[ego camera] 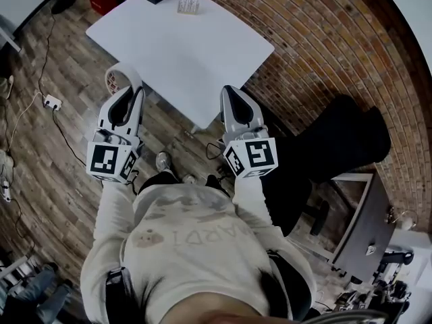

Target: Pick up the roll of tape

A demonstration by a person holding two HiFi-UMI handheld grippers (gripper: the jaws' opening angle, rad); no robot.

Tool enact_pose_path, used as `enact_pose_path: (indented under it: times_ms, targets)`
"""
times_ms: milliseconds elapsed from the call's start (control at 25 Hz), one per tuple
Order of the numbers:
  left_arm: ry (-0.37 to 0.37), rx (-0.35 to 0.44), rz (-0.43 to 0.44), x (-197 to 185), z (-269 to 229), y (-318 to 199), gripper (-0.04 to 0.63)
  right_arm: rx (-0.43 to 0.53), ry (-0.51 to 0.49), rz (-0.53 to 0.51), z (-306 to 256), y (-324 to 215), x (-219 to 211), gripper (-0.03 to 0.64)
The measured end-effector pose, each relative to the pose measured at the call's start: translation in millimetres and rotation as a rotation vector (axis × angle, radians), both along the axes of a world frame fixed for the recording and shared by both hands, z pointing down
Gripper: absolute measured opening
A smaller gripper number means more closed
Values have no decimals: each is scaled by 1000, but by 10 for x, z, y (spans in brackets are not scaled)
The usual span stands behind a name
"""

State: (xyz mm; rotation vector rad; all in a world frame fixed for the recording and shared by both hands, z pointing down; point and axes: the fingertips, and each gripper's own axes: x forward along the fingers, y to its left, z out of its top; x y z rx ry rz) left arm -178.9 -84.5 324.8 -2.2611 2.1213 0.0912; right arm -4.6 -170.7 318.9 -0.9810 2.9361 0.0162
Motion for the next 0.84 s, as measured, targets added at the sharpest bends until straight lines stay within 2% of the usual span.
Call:
enact_pose_path:
  times_ms: [840]
  targets:
    - [-7, 22, -8, 35, -63, -68, 54, -2, -15, -13, -3, -83, -8, 11]
